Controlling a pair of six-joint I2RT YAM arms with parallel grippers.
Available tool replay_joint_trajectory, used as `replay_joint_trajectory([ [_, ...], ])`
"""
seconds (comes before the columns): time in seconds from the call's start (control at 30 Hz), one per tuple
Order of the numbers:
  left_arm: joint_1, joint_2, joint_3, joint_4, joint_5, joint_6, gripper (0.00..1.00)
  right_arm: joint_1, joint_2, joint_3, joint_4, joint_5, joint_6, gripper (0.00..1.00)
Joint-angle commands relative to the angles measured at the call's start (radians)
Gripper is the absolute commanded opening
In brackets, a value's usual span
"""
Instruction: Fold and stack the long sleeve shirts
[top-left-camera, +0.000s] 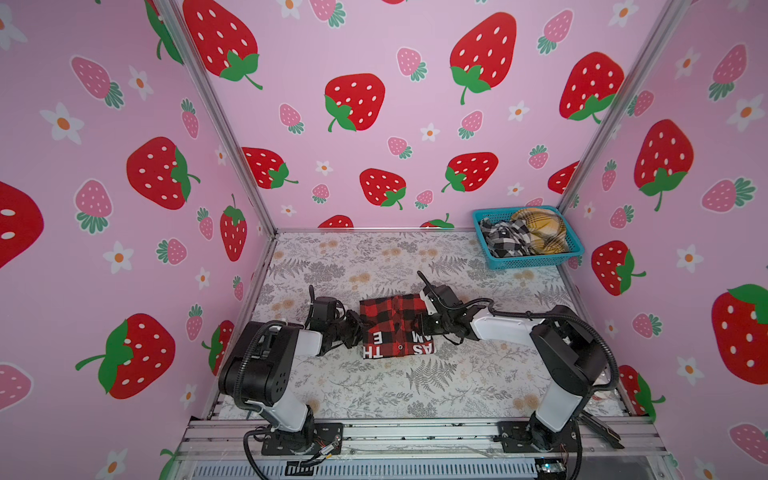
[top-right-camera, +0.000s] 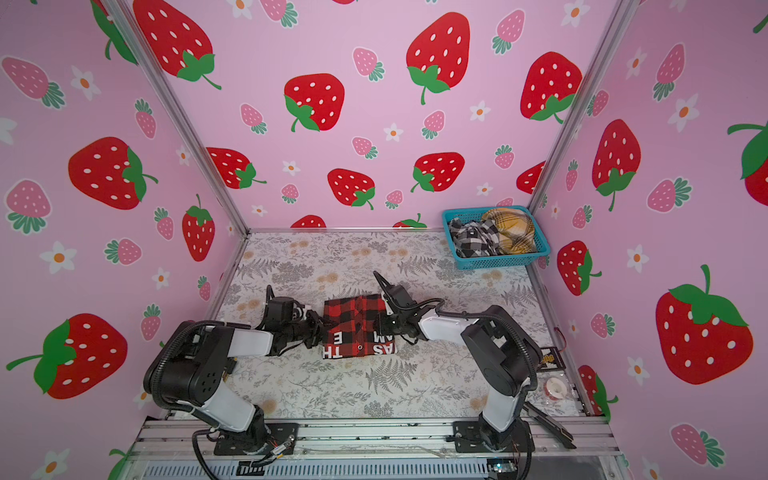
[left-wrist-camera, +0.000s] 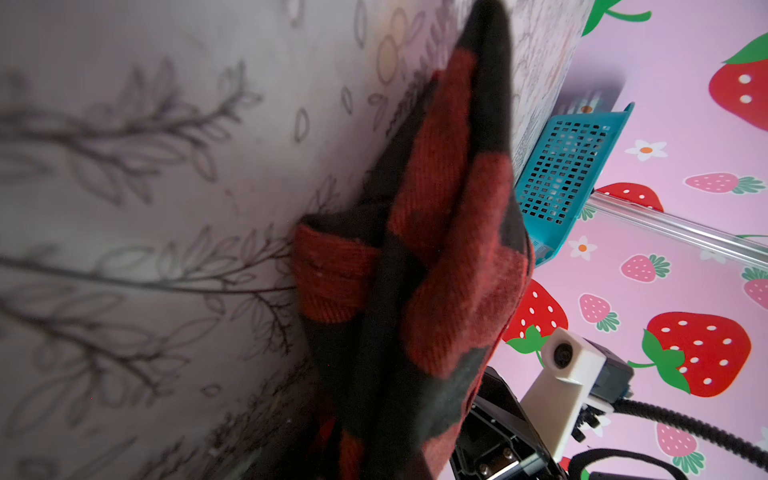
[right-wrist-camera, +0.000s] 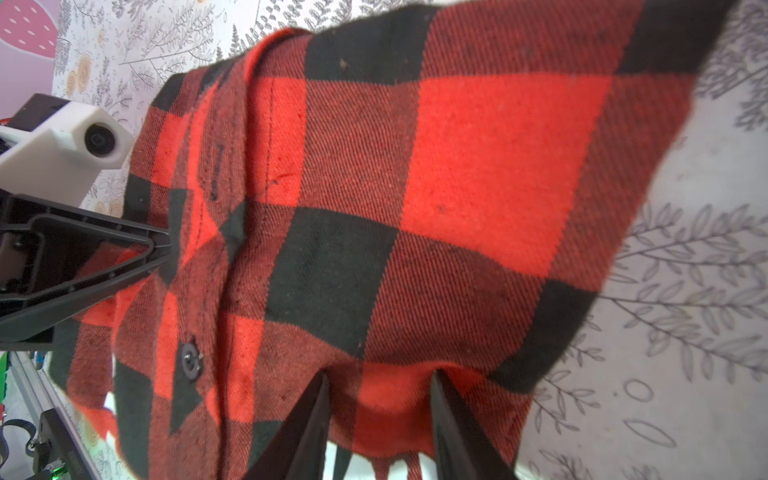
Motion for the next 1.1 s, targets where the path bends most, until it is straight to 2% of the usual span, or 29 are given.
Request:
replay_joint_trajectory([
  [0.0, -0.009, 0.008, 0.025, 0.015, 0.021, -0.008, 0.09, -0.001, 0.018, -0.017, 0.013, -0.013, 0.008, 0.42],
  [0.07, -0.009, 0.013, 0.023, 0.017, 0.022, -0.004, 0.07, -0.001, 0.017, -0.018, 0.014, -0.013, 0.007, 0.42],
  [0.13, -0.009, 0.020, 0.024, 0.018, 0.022, 0.001, 0.00, -0.001, 0.007, -0.020, 0.016, -0.009, 0.007, 0.42],
  [0.2, -0.008, 0.027, 0.035, -0.002, 0.020, 0.022, 0.00, 0.001, -0.010, -0.012, -0.003, 0.001, 0.006, 0.41],
  [0.37, -0.002, 0.029, 0.105, -0.187, 0.003, 0.132, 0.00, 0.004, -0.121, -0.021, -0.028, 0.035, 0.027, 0.41],
  [0.47, 0.014, -0.015, 0.173, -0.377, -0.027, 0.220, 0.00, 0.004, -0.189, -0.033, -0.042, 0.051, 0.045, 0.41],
  [0.57, 0.033, -0.074, 0.305, -0.705, -0.133, 0.384, 0.00, 0.003, -0.248, -0.047, -0.044, 0.059, 0.062, 0.41],
  [0.77, 0.091, -0.143, 0.642, -1.218, -0.392, 0.645, 0.00, 0.002, -0.341, -0.072, -0.054, 0.073, 0.085, 0.41],
  [0.83, 0.095, -0.134, 0.781, -1.379, -0.530, 0.714, 0.00, 0.000, -0.362, -0.082, -0.060, 0.075, 0.089, 0.41],
  [0.97, 0.078, -0.122, 1.028, -1.606, -0.901, 0.786, 0.00, -0.004, -0.395, -0.112, -0.060, 0.080, 0.099, 0.40],
  [1.07, 0.018, -0.079, 1.171, -1.731, -1.207, 0.820, 0.00, -0.015, -0.419, -0.145, -0.054, 0.080, 0.107, 0.40],
])
